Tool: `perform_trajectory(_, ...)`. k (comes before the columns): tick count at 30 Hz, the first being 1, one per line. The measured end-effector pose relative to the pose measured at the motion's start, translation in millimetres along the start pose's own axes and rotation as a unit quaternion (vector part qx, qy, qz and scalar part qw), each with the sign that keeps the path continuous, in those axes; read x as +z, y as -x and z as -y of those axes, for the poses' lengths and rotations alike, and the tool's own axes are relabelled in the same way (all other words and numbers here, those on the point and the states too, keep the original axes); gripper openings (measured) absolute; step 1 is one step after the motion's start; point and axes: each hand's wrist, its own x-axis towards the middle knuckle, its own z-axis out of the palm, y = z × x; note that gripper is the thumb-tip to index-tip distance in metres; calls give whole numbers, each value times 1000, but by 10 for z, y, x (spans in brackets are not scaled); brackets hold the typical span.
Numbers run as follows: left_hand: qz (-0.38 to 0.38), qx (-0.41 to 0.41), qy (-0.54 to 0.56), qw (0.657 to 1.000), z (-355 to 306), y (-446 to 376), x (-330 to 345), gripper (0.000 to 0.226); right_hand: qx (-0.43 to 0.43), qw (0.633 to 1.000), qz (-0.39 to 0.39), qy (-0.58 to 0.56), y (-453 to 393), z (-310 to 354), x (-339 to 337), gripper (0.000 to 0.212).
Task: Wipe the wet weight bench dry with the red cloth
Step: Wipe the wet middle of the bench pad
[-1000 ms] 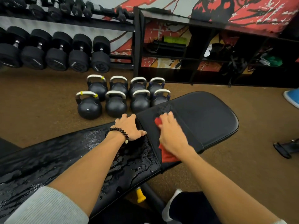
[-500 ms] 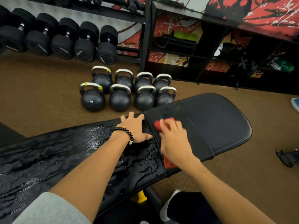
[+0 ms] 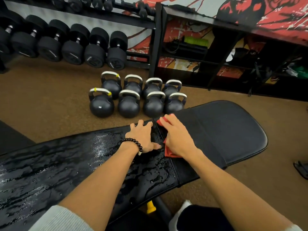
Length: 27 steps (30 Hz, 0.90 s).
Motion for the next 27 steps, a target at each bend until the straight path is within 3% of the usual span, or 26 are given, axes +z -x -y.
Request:
perform_trajectory(4,9,-2,4,1000,-8,-12,-10,93,-65,998,8,-12,405,-282,-77,64)
perform_trajectory(8,14,-7,7,1000,-42,-1,-31,95,117,991,-58,6,-289,-517,-235,54)
perform_trajectory(10,9,-10,4,1000,-48,3,-35,98,146,988,-45,13,-550,-327,-171,50)
perform_trajectory(14,-6,-6,-8,1000,-16,-24,-5,99,-12,999,12,-38,-360,118,44,50)
perform_trajectory(17,-6,-8,-12,1000,-18,-26,-12,98,-75,995,50,-53,-63,-89,-117,59)
perform_trajectory(22,5,-18,-4,1000,-49,-15,-42,100,64,997,28,20,-520,-408,-220,65)
perform_trajectory(24,3,-14,-4,1000,-38,-6,-29,100,40,998,28,39,-571,-189,-134,57)
perform_trajectory(27,-5,-3,-9,1000,-12,-2,-20,99,-10,999,23,-24,-223,64,-19,55)
